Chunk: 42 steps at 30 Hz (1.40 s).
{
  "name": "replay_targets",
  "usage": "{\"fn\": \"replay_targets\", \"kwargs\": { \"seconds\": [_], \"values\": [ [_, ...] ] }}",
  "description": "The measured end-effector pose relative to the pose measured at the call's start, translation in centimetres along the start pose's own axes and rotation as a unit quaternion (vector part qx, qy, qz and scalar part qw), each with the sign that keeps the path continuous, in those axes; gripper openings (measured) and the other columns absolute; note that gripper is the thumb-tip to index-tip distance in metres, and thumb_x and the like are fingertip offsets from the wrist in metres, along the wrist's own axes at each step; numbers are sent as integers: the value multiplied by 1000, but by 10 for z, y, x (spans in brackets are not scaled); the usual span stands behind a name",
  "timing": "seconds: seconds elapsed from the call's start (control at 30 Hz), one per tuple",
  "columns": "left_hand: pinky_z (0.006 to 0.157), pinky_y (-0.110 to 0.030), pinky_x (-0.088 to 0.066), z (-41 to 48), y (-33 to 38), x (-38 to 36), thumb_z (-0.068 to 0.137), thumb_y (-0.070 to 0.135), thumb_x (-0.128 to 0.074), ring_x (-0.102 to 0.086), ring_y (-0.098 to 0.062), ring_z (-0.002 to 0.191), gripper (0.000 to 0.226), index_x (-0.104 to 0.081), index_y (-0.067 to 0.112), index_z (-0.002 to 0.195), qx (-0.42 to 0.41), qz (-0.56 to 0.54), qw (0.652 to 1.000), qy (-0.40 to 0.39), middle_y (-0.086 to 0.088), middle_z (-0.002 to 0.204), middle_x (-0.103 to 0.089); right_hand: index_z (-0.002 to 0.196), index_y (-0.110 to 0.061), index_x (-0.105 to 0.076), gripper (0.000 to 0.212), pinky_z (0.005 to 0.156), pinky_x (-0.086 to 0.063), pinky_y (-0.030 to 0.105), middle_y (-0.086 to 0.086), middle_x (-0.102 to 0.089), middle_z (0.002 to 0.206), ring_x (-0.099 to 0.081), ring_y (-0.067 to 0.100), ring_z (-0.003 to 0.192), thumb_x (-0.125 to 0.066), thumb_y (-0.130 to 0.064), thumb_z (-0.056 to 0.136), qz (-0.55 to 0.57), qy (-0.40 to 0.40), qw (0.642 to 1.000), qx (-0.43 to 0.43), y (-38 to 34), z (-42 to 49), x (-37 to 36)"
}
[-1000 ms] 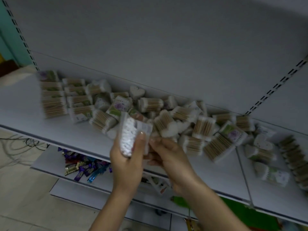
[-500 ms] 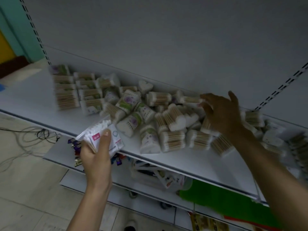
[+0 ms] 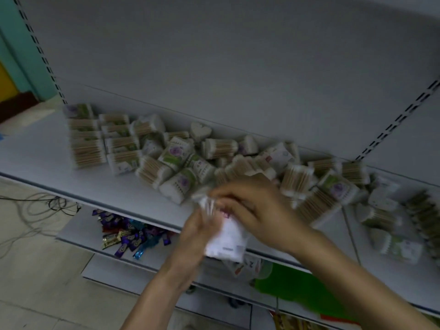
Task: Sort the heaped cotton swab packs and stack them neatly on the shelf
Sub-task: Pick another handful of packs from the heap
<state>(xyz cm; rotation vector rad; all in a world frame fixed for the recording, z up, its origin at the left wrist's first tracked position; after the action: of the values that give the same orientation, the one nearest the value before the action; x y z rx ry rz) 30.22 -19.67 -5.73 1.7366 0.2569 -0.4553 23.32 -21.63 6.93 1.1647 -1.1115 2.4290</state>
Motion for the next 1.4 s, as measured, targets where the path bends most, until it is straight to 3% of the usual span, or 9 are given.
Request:
{"fn": "replay_targets", "kwargs": {
  "seconds": [0.13, 0.23, 0.37, 0.47, 0.67, 0.93, 1.03, 1.23, 1.4],
  "values": [
    [80, -28, -53, 1, -3, -25, 47, 46, -92, -67, -19, 97, 75, -61, 15, 109, 10, 28, 998, -59, 0, 100, -73, 100, -20, -75, 21, 70, -42, 32, -2, -60, 95, -52, 10, 87, -58, -29, 91, -69, 10, 996, 58, 3, 2, 4],
    [80, -31, -55, 4, -6, -25, 65, 18, -83, -68, -19, 98, 56, -58, 21, 115, 39, 48, 997, -45, 3, 102, -74, 102, -17, -74, 27, 86, -41, 30, 11, -60, 114, -52, 20, 105, -51, -28, 91, -53, 13, 998, 41, 17, 5, 15],
    [84, -40, -56, 6, -8, -25, 61, 17, -74, -69, -24, 98, 60, -58, 18, 119, 52, -29, 998, 13, -4, 105, -73, 116, -12, -63, 34, 95, -43, 43, 12, -60, 116, -56, 32, 109, -53, -33, 92, -159, 169, 948, -218, 129, 16, 88],
    [75, -38, -59, 5, -10, -28, 64, 14, -68, -71, -26, 91, 48, -62, 14, 112, 58, -74, 995, 30, -9, 100, -74, 132, -11, -47, 61, 100, -39, 42, 14, -52, 133, -50, 32, 121, -57, -51, 88, -266, -18, 852, -450, 213, -4, 86],
    [65, -44, -60, 12, -36, -46, 67, 20, -66, -71, -33, 84, 47, -64, 10, 113, 122, -113, 986, 4, -17, 100, -73, 121, -12, -54, 34, 91, -44, 38, 14, -55, 125, -54, 32, 115, -52, -25, 90, -318, 14, 853, -412, 210, -5, 70],
    [72, -46, -60, 27, -59, -66, 70, 33, -61, -69, -34, 92, 54, -62, 9, 118, 162, -117, 980, -9, -16, 107, -71, 82, -17, -68, 4, 85, -52, 36, 6, -70, 90, -63, 18, 87, -73, -17, 81, 13, 190, 887, -421, 233, -22, 96],
    [76, -44, -59, 33, -59, -68, 69, 31, -63, -69, -32, 93, 55, -62, 6, 119, 170, -113, 979, -20, -16, 108, -71, 63, -21, -64, 23, 77, -53, 34, 0, -64, 70, -60, 16, 76, -76, -7, 77, 112, 250, 872, -406, 235, -22, 116],
    [81, -46, -58, 39, -67, -80, 76, 26, -62, -66, -36, 102, 55, -58, 6, 127, 172, -91, 980, -38, -19, 116, -68, 72, -14, -66, 13, 64, -52, 26, -2, -64, 71, -59, 13, 68, -73, -6, 80, 115, 249, 887, -372, 230, -15, 136],
    [69, -44, -60, 36, -82, -92, 78, 24, -60, -70, -36, 89, 50, -57, 4, 123, 184, -97, 977, -53, -24, 104, -70, 74, -13, -54, 22, 59, -49, 25, 4, -56, 72, -54, 16, 64, -55, 2, 90, 272, 394, 793, -377, 232, -53, 144]
  ]
}}
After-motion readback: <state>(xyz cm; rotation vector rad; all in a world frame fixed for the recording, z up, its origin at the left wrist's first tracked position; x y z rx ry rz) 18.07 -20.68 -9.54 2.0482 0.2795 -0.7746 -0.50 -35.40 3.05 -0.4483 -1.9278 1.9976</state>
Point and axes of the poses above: each hand's wrist, its own z-axis towards the middle knuckle, its own x-axis out of the back of the hand, y = z × x, the point moved 10 cm from there along z, towards the middle knuckle
